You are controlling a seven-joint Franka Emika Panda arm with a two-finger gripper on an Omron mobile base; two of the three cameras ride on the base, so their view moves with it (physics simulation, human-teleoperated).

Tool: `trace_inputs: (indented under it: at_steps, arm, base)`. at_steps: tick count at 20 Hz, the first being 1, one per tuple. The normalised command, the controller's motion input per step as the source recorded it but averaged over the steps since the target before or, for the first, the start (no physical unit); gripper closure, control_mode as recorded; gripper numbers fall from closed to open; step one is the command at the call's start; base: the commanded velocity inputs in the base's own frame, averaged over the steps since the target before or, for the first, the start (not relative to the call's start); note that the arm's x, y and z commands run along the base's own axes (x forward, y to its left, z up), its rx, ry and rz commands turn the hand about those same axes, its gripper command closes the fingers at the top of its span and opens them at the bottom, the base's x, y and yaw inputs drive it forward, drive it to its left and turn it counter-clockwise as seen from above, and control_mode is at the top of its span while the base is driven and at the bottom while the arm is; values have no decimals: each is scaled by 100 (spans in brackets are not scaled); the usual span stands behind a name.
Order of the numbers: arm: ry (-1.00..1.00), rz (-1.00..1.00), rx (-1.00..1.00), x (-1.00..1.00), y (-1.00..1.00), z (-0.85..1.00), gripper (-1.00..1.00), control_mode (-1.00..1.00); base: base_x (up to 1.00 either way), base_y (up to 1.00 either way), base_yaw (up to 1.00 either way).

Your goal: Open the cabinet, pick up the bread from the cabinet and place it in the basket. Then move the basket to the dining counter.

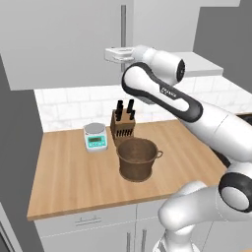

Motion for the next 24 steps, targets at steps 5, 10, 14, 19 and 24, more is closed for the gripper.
trace_inputs:
  at_steps: [5,10,14,19,24]
  arm:
    - [16,8,-7,-100,100,0,100,-100]
    - [12,2,-9,-98,100,0,100,-100]
    - [14,0,-11,-89,100,0,100,-100]
    - [14,0,-6,-94,100,0,100,-100]
    - [5,0,0,-100,100,-7,100,-100]
  base:
    - [0,0,0]
    - [0,0,0]
    - [0,0,0]
    - [0,0,0]
    - [0,0,0]
